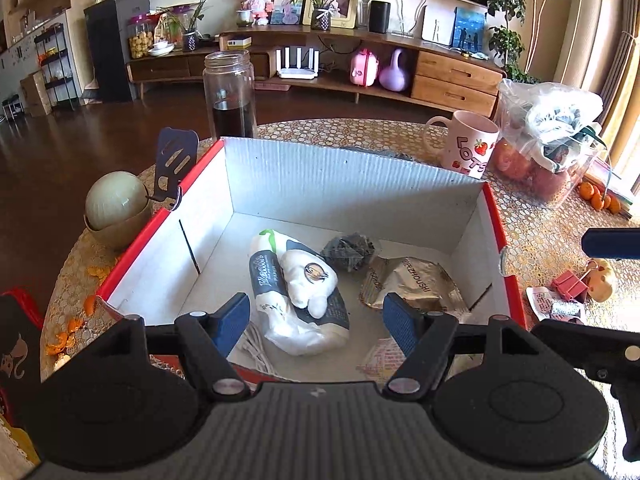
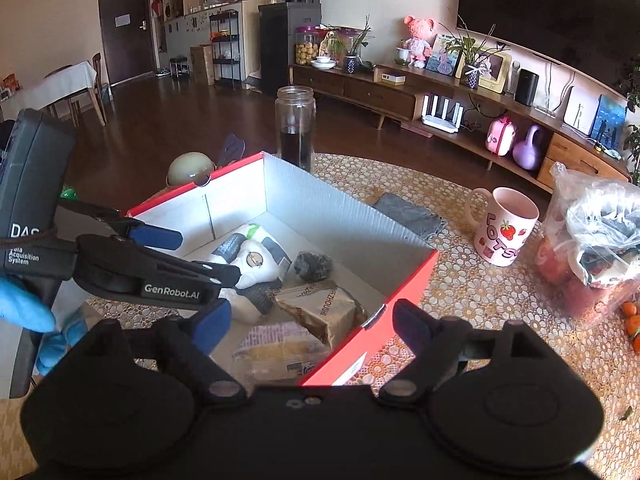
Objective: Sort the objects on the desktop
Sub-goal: 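Move both tools back over the yellow toy and pink clip on the table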
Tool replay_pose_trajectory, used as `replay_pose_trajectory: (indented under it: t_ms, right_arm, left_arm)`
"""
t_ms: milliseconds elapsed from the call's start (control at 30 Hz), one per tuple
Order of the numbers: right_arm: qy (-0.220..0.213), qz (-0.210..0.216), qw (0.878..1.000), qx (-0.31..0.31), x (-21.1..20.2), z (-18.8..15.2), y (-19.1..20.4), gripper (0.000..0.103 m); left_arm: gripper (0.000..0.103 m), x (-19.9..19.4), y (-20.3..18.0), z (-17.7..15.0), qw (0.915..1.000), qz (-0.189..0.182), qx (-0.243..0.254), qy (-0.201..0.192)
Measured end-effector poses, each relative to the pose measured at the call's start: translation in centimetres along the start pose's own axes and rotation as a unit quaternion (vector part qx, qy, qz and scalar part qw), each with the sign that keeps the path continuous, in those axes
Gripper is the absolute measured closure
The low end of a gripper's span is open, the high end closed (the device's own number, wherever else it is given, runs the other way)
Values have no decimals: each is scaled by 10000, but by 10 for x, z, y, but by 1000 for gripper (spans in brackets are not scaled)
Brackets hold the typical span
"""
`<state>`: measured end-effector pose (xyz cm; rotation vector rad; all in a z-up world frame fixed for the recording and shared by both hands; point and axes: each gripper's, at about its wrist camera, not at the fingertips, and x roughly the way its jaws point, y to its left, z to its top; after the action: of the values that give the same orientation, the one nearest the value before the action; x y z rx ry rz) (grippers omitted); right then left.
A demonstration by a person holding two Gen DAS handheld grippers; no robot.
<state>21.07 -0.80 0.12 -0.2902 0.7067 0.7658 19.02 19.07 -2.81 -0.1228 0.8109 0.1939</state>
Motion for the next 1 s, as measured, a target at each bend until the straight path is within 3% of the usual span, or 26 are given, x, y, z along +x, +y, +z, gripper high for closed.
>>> replay_pose_trajectory:
  t_ms: [333, 567, 700, 833, 1000]
  right_arm:
    - [-230, 11, 9994, 251, -42, -19, -11, 14]
    - [-429, -2, 9977, 529, -71, -40, -27, 7]
    - [-519, -126, 9961, 708, -88, -56, -40, 5]
    - [-577, -313, 9938, 901, -105, -75, -57, 5]
    - [-567, -600, 9902, 1123, -122, -100, -84, 5]
  left_arm:
    - [30, -35, -24, -13, 9999, -83, -5, -144]
    - [27, -55, -41, -25, 9997, -159, 7, -174]
    - [17, -63, -54, -31, 9996, -259, 36, -137]
    - [15, -70, -72, -39, 9990, -368, 173, -185]
    - [0, -75, -104, -49, 9970, -494, 519, -300]
